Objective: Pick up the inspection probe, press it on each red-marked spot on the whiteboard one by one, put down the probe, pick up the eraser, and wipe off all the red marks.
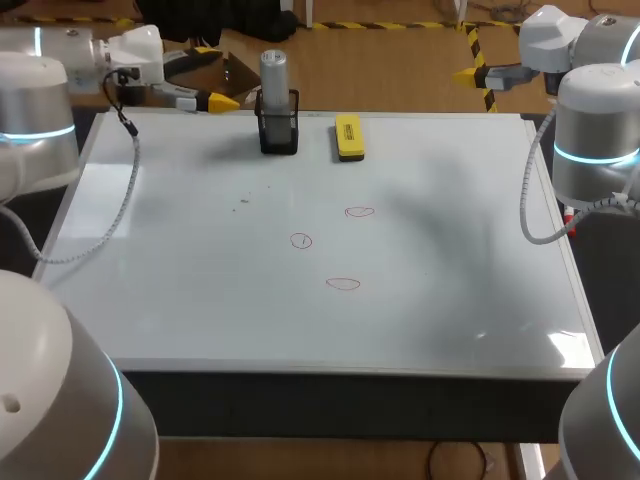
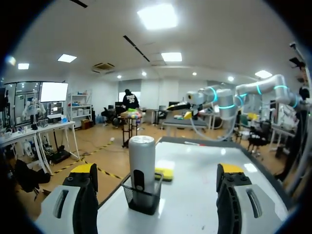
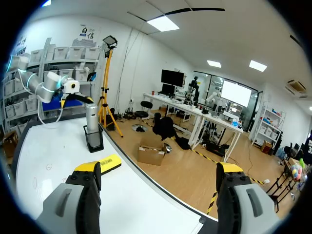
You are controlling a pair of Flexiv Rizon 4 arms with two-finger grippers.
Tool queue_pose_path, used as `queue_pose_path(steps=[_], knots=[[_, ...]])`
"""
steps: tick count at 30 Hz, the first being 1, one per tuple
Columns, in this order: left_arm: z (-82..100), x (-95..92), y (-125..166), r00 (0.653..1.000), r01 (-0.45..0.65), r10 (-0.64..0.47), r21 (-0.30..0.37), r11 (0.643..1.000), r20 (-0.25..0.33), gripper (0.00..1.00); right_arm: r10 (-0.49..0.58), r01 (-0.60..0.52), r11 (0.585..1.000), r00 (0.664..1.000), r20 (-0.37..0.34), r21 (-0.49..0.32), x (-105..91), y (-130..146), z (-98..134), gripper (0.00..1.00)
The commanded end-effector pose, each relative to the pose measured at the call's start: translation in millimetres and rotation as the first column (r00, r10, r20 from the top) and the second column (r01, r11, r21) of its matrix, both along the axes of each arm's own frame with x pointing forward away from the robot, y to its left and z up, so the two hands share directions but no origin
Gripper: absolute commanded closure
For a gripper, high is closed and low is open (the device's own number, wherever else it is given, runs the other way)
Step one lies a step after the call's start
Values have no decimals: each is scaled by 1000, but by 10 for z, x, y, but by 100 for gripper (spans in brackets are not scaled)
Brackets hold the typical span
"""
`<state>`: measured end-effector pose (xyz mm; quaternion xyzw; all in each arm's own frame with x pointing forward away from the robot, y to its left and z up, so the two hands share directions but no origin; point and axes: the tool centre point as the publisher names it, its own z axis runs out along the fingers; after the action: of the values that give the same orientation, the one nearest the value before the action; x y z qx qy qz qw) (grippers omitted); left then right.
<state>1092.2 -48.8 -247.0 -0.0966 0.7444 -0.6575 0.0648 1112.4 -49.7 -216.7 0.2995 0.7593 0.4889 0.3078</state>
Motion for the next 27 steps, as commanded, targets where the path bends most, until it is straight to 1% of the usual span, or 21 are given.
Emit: queue_pose_path(steps=[1, 5, 12, 14, 24, 25, 26, 27], knots=[[-176, 153, -132, 983, 184, -185, -43, 982, -8, 0, 1, -1, 1000, 1000, 0, 0, 4, -2, -2, 0], [-245, 218, -262, 976, 215, -216, -79, 973, 1, 0, 1, -1, 1000, 1000, 0, 0, 4, -2, -2, 0], [-350, 300, -557, 967, 251, -253, -106, 962, -9, 0, 1, -1, 1000, 1000, 0, 0, 4, -2, -2, 0], [-399, 333, -611, 967, 254, -256, -108, 961, -9, 0, 1, -1, 1000, 1000, 0, 0, 4, -2, -2, 0], [-509, 433, -831, 966, 255, -258, -148, 956, -4, 0, 1, -1, 1000, 1000, 0, 0, 4, -2, -2, 0], [-520, 441, -850, 966, 254, -258, -149, 956, -4, 4, 1, -1, 1000, 1000, 0, 0, 4, -2, -2, 0], [-523, 444, -863, 967, 252, -256, -153, 955, -4, 16, 1, -1, 1000, 1000, 0, 0, 4, -2, -2, 0], [-502, 429, -886, 967, 251, -255, -159, 955, -4, 18, 1, -1, 1000, 1000, 0, 0, 4, -2, -2, 0]])
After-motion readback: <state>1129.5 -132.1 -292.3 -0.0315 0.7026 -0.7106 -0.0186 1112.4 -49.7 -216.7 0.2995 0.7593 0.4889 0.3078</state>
